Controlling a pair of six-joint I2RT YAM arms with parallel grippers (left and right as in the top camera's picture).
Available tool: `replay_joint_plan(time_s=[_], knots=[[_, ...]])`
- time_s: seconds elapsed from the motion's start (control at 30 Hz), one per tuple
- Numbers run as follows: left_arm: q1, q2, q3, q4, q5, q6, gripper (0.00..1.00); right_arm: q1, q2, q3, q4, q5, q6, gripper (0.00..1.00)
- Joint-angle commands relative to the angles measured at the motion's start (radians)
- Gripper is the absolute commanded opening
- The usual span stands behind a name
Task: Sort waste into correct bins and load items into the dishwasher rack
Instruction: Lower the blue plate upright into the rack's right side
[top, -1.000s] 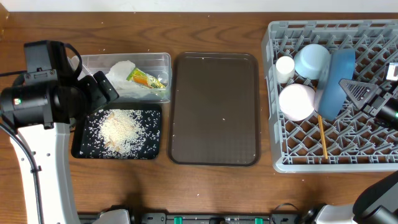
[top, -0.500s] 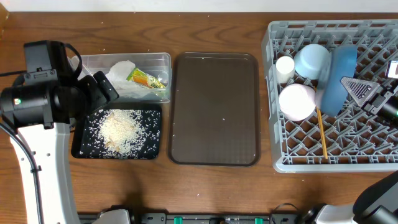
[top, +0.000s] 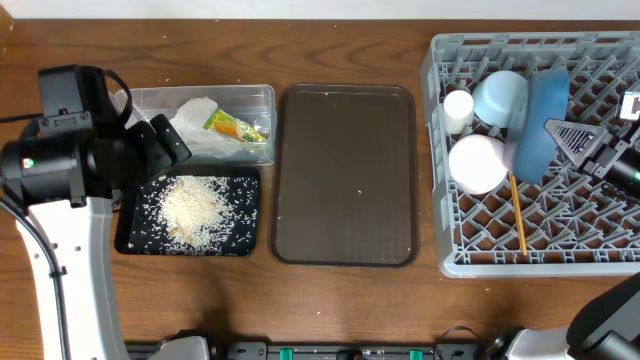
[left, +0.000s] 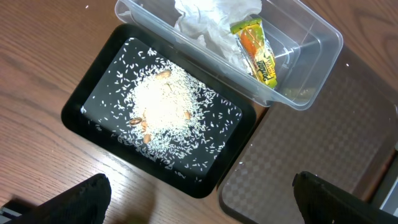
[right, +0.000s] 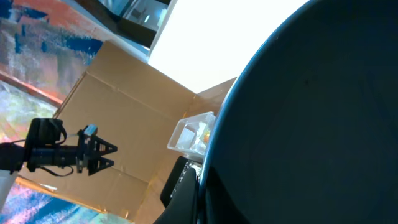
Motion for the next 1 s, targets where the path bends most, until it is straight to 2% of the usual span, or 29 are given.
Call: replay_joint_plan(time_s=[0.0, 0.57, 0.97], knots=[[0.005, 0.006, 0.001, -0.003, -0.016, 0.006, 0.96, 0.008, 0.005, -0.005, -0.003, -0.044, 0.017, 0.01], [0.005, 0.006, 0.001, -0.003, -0.016, 0.006, 0.96, -0.112, 0.005, -0.005, 0.023, -0.044, 0.016, 0.01], [0.005, 0.006, 0.001, -0.003, -0.016, 0.006, 0.96, -0.127, 0.005, -0.005, 0.039, -0.044, 0.028, 0.01]])
